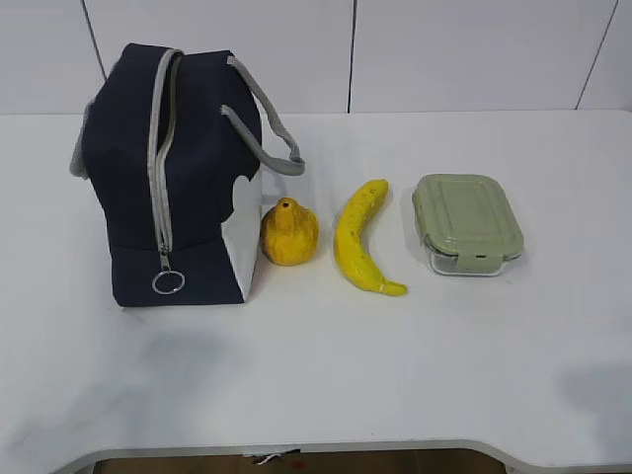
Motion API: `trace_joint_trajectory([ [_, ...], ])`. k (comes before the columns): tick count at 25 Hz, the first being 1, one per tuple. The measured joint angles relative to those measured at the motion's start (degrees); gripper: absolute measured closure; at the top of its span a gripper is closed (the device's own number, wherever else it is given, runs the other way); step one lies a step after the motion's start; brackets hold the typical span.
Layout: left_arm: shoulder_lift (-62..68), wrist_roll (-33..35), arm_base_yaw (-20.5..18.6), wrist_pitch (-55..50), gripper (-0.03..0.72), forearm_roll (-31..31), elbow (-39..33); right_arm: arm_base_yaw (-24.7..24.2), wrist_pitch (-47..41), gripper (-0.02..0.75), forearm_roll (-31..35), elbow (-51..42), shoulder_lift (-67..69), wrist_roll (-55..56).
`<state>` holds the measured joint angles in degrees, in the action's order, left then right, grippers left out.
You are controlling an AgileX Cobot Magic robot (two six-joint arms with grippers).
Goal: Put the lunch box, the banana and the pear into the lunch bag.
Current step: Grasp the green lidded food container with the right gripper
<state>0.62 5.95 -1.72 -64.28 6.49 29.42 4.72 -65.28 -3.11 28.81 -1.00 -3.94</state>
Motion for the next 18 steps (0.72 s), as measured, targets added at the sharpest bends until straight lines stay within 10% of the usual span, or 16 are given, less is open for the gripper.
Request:
trace_joint_trajectory([
  [18, 0.00, 0.00, 0.00, 0.00, 0.452, 0.00, 0.00, 0.00, 0.00, 0.295, 0.00, 0.00, 0.00, 0.00],
])
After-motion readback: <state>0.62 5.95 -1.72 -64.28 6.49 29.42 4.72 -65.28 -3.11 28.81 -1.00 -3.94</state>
